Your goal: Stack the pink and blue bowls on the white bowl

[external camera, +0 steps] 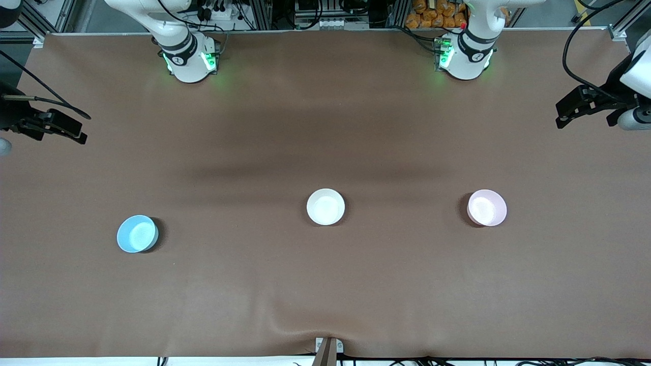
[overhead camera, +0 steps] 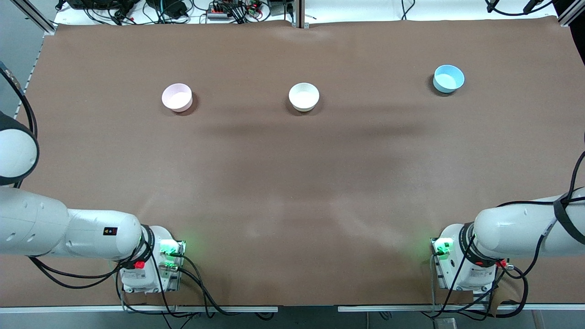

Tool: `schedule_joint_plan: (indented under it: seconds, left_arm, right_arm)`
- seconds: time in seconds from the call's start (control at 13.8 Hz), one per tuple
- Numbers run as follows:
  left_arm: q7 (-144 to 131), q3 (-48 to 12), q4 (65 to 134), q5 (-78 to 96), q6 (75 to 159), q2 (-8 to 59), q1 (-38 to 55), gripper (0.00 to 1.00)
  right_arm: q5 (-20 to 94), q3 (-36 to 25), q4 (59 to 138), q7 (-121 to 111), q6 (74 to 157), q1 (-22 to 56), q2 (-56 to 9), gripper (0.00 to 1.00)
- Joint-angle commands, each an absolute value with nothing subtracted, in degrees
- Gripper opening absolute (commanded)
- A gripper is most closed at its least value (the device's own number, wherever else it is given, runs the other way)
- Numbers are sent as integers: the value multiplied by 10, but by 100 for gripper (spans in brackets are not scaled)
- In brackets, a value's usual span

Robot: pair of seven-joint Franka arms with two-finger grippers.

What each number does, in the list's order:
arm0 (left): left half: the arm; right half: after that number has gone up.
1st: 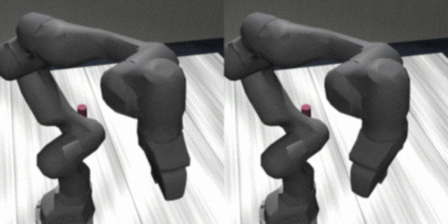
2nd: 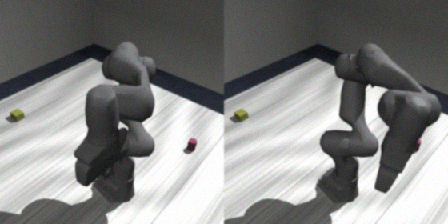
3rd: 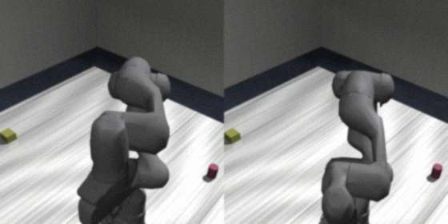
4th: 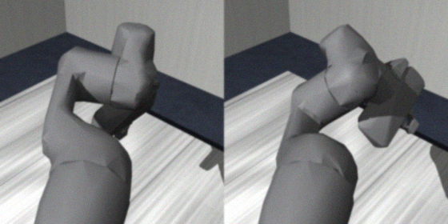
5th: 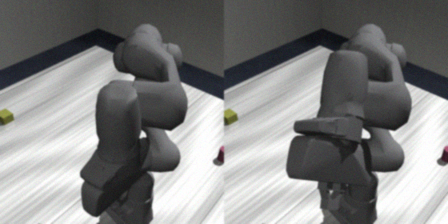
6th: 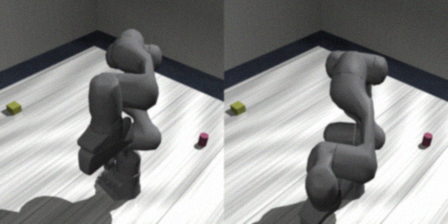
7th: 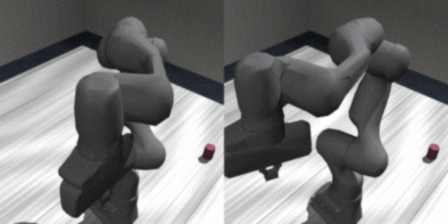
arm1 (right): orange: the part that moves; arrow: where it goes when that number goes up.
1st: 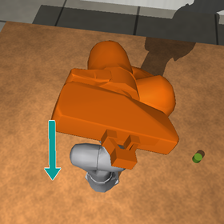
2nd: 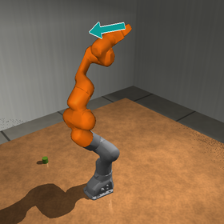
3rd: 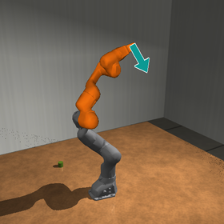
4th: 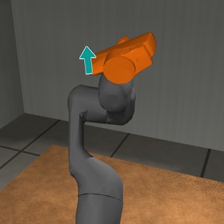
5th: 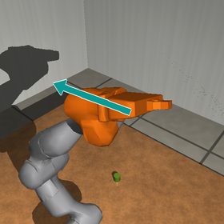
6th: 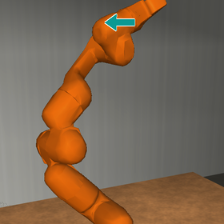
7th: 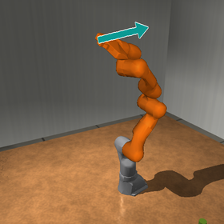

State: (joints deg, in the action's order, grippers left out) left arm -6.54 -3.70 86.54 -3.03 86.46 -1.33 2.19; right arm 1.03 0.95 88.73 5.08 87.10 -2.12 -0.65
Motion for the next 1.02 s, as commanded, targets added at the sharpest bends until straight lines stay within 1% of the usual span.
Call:
schedule_joint_plan:
  seconds: [0.0, 0.44, 0.94]
  left_arm:
    - [-56, -38, 867, -15, 853, -22, 1, 100]
    - [-54, -39, 863, -7, 847, -16, -10, 100]
    - [-47, -40, 891, -6, 852, -11, -11, 100]
  right_arm:
    - [12, 12, 887, 53, 870, -24, -5, 100]
    - [12, 12, 887, 53, 869, -25, -5, 100]
    - [12, 12, 887, 53, 869, -24, -6, 100]
